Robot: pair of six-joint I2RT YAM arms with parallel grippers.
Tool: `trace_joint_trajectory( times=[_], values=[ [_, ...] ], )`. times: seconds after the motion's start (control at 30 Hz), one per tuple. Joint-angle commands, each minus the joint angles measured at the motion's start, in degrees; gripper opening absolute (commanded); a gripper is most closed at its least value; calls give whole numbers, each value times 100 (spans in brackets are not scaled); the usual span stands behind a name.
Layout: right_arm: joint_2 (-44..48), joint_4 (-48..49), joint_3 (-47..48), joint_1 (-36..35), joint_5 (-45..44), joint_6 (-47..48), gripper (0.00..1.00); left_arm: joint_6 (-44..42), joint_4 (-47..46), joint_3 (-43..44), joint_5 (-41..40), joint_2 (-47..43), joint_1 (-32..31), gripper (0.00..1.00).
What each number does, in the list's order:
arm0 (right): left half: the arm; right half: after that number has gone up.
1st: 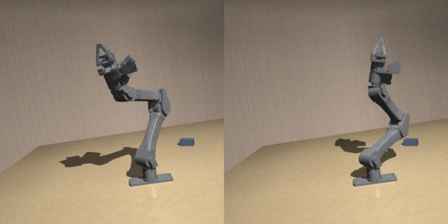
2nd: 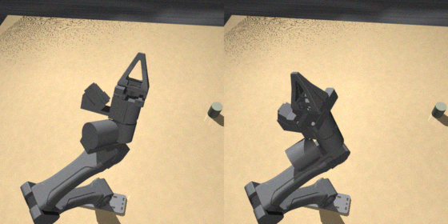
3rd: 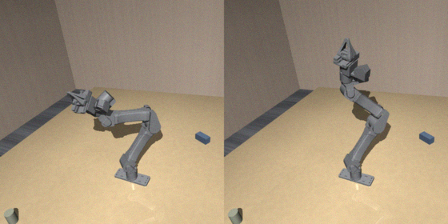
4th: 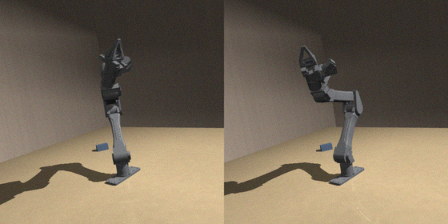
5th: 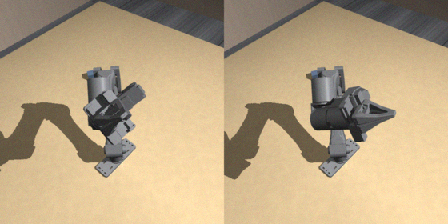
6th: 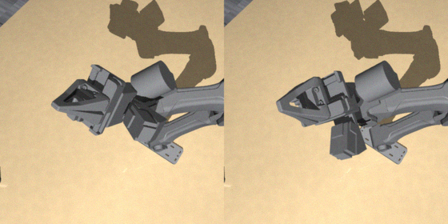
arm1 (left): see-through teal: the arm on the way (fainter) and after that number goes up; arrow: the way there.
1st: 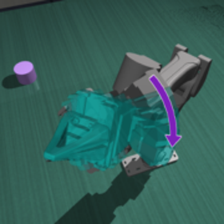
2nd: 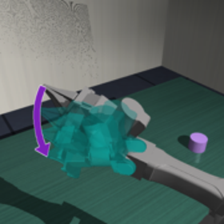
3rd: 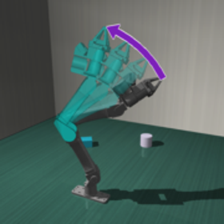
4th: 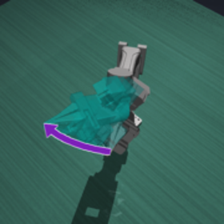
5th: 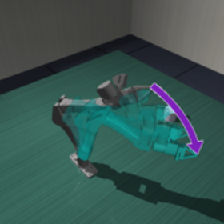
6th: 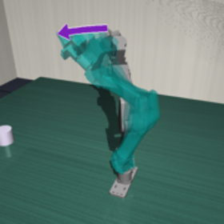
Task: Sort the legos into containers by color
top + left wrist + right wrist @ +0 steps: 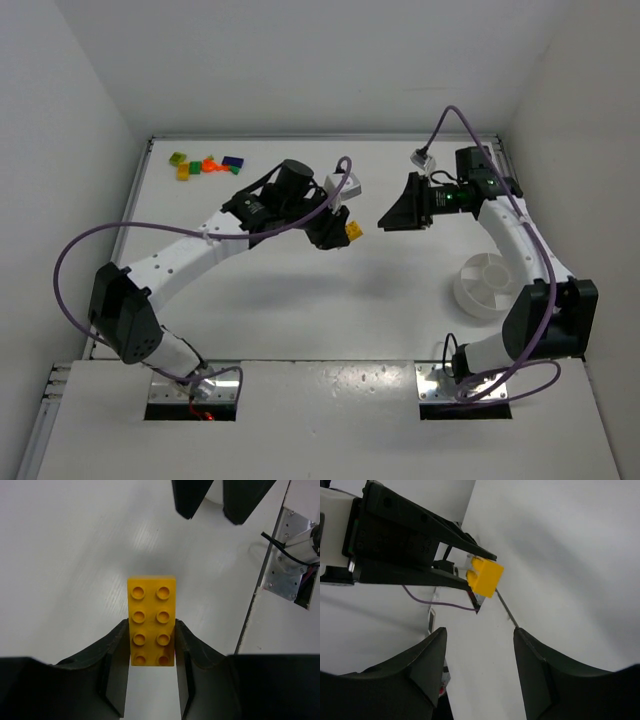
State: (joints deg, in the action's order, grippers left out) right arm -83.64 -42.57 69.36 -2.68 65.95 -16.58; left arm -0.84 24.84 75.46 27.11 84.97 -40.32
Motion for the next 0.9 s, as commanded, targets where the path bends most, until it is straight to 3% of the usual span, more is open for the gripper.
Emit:
trace_joint_trajectory(
  times=[0.0,0.3,0.73,0.87],
  values=[
    [15,372,-19,-128,-100,-302,56,102,-32,398,-22,133,-292,2],
    [-373,749,-72,-408,-4,-566,56,-65,153,654,-549,362,-828,2],
    [-4,1110,-792,-638,401,-926,56,-171,153,654,-1059,362,-829,0],
    [-4,1233,-793,-690,453,-1048,48,-171,153,654,-1059,415,-829,0]
  ],
)
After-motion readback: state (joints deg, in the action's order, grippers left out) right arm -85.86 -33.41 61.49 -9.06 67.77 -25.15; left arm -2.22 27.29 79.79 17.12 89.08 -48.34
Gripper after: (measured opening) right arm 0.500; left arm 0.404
